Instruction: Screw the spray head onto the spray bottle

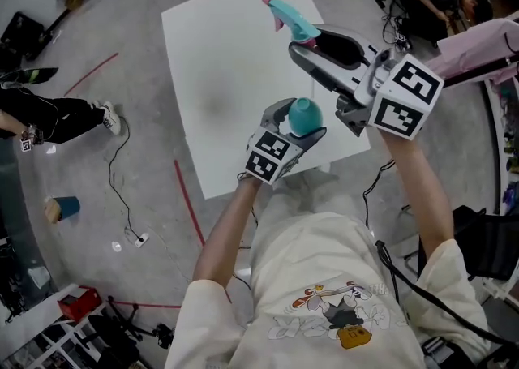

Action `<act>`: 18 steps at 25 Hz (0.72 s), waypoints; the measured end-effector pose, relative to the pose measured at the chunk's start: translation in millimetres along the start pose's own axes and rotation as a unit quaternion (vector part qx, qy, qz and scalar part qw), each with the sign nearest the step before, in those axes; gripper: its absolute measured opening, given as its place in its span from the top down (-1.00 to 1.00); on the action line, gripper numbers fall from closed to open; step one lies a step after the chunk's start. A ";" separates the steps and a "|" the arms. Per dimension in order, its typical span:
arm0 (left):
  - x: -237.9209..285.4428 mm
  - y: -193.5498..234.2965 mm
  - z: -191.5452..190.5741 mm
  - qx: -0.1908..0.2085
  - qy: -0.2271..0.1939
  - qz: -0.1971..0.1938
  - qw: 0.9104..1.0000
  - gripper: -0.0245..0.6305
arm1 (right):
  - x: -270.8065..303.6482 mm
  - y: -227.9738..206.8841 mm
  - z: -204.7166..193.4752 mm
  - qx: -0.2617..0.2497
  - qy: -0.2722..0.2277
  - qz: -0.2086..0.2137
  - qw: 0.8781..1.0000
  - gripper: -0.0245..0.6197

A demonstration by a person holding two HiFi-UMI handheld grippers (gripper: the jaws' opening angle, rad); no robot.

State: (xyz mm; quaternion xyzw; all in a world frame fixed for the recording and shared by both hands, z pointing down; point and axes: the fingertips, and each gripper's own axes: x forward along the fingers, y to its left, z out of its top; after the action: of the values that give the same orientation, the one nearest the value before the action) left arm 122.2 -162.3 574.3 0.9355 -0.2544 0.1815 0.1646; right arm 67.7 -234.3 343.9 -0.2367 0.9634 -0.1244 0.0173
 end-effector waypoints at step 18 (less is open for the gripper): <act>-67.5 -31.9 87.3 0.035 0.021 -0.041 0.998 -0.29 | -8.7 72.5 53.2 -0.012 -0.039 0.101 0.994 0.48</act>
State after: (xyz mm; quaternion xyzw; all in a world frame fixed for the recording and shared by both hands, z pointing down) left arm 107.3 -143.1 462.1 0.9464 -0.2060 0.2027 0.1440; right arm 47.6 -180.5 274.2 -0.1432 0.9824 -0.1007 0.0649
